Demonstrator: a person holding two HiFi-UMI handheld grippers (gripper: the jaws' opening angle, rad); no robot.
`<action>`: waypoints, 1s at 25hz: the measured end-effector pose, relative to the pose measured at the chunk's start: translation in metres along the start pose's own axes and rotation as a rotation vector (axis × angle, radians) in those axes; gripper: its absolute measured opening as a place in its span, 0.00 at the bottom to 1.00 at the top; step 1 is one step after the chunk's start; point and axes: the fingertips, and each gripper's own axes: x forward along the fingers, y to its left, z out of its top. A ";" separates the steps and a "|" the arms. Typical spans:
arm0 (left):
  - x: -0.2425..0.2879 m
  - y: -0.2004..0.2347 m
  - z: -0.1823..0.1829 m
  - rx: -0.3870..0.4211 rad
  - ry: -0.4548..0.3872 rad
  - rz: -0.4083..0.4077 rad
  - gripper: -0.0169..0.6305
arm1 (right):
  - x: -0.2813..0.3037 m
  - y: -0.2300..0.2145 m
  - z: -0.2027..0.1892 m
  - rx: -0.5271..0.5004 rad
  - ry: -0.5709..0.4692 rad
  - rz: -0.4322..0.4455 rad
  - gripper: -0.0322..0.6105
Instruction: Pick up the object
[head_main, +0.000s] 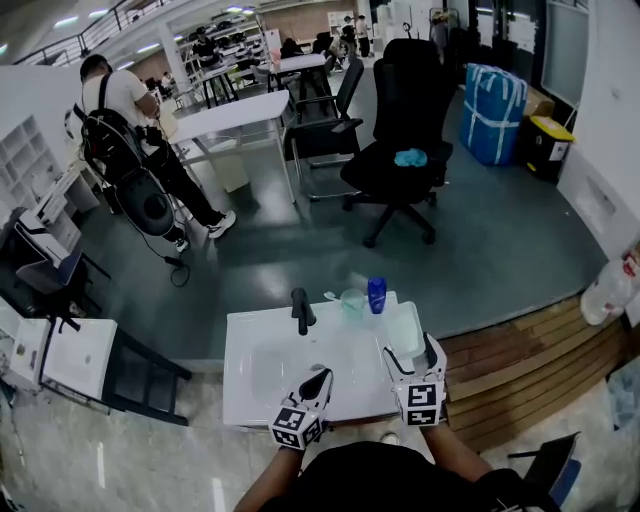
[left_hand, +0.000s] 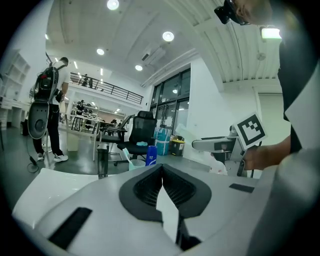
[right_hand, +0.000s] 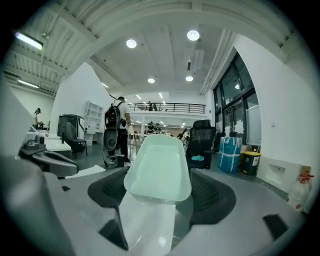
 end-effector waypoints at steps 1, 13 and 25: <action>0.001 0.000 0.001 -0.001 -0.002 -0.001 0.06 | 0.000 -0.001 -0.001 0.001 -0.003 -0.001 0.66; 0.005 -0.007 0.002 0.002 -0.003 -0.011 0.06 | -0.001 -0.010 -0.002 -0.013 0.000 -0.026 0.66; 0.010 -0.008 0.015 0.005 -0.032 -0.005 0.06 | 0.001 -0.010 -0.012 -0.001 0.014 -0.023 0.66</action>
